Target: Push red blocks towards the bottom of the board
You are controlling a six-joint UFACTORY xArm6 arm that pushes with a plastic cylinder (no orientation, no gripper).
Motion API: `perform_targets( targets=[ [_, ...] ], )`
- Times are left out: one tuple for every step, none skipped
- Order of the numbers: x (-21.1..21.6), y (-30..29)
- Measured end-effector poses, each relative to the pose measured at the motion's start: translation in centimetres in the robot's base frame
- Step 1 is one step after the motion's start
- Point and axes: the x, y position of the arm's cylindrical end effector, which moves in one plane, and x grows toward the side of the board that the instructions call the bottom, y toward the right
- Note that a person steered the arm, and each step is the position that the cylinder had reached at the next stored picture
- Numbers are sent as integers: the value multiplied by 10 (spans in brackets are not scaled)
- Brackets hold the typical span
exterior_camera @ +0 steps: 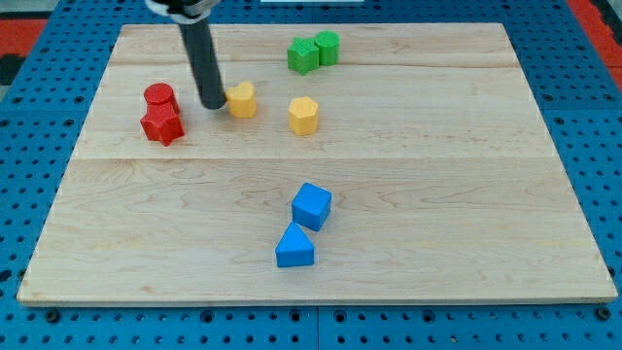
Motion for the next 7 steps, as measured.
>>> perform_targets(
  targets=[
    [2, 47],
    [4, -2],
    [-27, -66],
    [-52, -86],
    [-15, -90],
    [20, -83],
    [41, -76]
  ],
)
